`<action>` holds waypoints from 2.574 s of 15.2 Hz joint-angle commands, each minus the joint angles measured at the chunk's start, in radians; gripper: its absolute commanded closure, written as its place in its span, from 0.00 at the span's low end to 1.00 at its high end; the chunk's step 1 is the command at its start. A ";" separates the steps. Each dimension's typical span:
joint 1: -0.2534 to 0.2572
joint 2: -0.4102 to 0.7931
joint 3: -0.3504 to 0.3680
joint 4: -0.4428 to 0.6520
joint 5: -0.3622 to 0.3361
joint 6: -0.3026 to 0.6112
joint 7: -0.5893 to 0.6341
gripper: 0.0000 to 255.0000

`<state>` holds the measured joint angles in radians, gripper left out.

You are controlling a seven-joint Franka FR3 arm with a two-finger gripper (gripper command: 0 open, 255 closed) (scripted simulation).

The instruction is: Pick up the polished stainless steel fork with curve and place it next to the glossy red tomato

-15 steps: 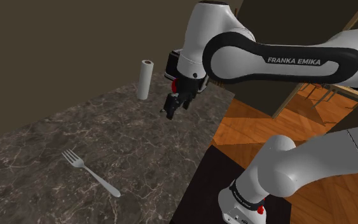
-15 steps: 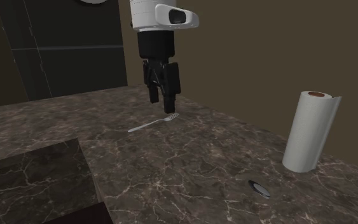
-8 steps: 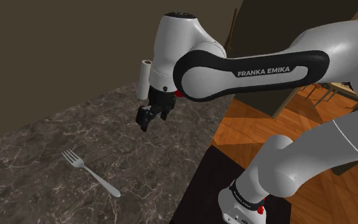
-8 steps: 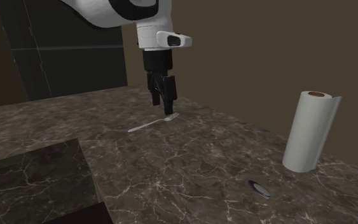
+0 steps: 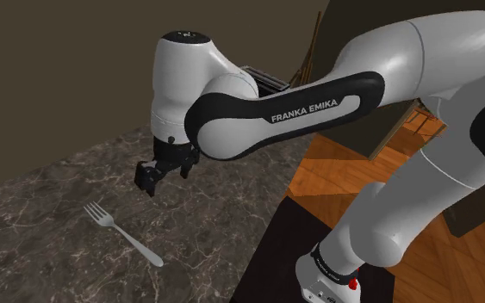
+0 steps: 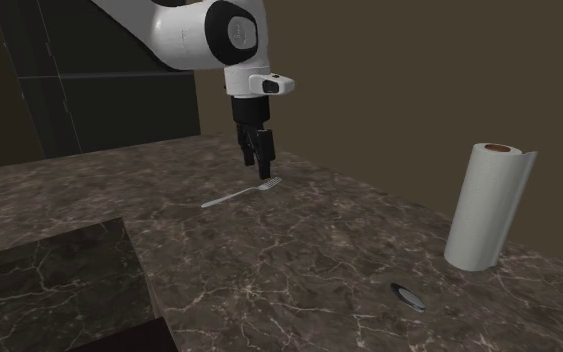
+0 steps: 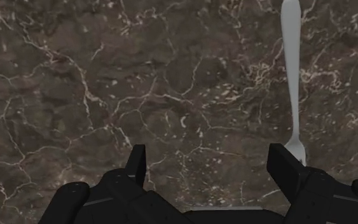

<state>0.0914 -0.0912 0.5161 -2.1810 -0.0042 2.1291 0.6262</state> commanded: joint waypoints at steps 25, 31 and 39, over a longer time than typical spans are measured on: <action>0.148 0.487 0.009 0.299 -0.309 0.137 0.338 0.00; 0.151 0.492 0.008 0.303 -0.312 0.137 0.341 1.00; 0.142 0.465 0.018 0.311 -0.292 0.106 0.326 1.00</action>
<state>0.2351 0.3807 0.5305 -1.8717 -0.3020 2.2434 0.9560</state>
